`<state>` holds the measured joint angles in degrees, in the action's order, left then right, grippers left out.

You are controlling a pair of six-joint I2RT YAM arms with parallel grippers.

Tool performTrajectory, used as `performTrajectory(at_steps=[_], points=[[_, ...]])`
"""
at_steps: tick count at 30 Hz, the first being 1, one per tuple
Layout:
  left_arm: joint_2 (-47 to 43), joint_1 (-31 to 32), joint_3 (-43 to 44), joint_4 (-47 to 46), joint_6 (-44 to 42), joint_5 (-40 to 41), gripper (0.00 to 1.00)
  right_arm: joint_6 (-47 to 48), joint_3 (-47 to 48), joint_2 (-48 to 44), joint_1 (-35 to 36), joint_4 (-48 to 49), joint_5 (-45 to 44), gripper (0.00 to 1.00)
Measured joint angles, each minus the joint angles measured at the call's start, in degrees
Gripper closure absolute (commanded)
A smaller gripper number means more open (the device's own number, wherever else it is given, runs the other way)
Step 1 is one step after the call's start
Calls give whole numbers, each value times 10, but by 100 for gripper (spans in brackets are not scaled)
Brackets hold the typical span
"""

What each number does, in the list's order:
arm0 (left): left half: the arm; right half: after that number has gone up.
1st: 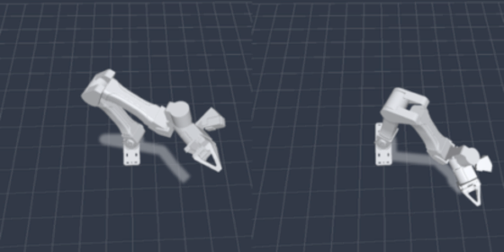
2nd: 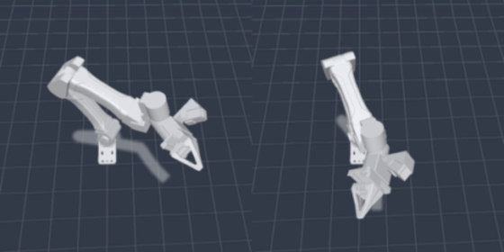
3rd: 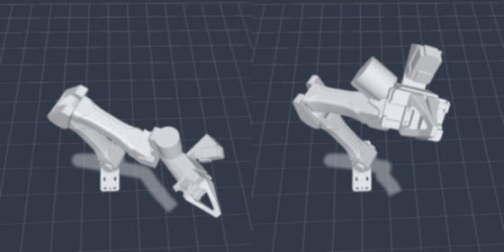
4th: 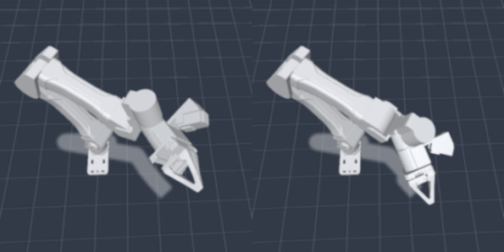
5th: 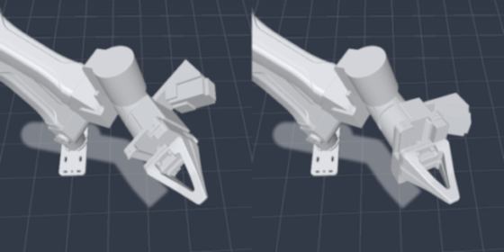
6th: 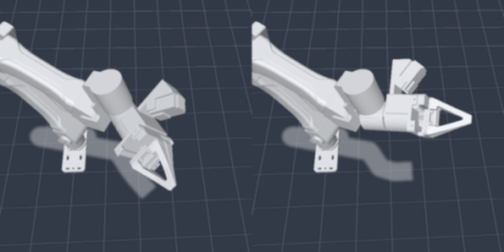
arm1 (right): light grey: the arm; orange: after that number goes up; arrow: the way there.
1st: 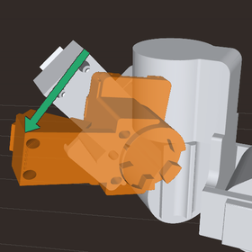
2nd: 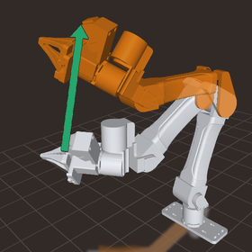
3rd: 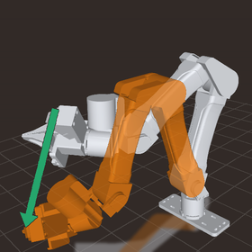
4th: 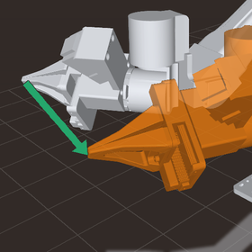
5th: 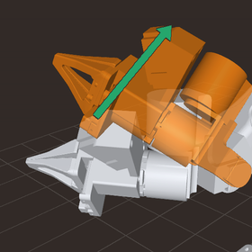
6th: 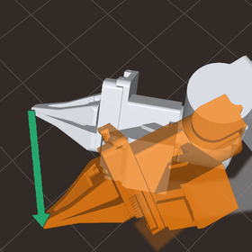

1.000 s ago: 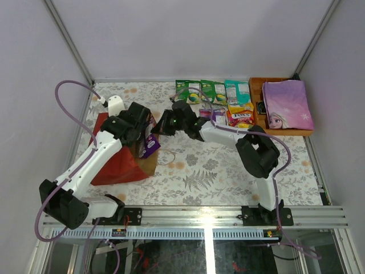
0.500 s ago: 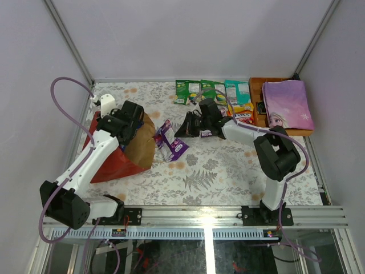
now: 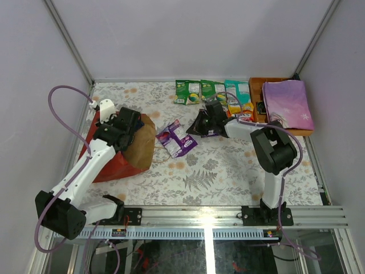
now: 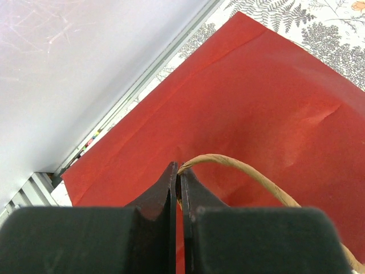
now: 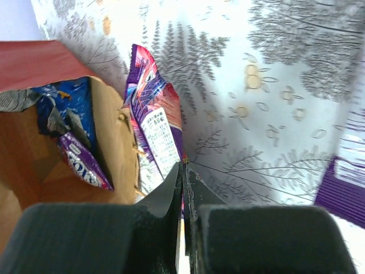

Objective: Take the snacks out of the paper bag

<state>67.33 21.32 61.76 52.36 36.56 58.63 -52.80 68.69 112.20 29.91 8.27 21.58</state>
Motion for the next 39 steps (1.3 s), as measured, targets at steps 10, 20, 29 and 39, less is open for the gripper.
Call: performTrajectory(at_steps=[10, 20, 29, 39], points=[[-4, -3, -8, -22, -18, -23, 100, 4, -90, -92, -36, 5, -71, 100], [-5, -5, -10, -30, -27, -38, 100, -59, -93, -57, -37, 66, -106, 100], [-5, -5, -11, -36, -30, -45, 100, -179, -90, -13, -37, 120, -167, 100], [-6, -5, -11, -38, -32, -49, 100, -228, -40, 25, -32, 130, -221, 100]])
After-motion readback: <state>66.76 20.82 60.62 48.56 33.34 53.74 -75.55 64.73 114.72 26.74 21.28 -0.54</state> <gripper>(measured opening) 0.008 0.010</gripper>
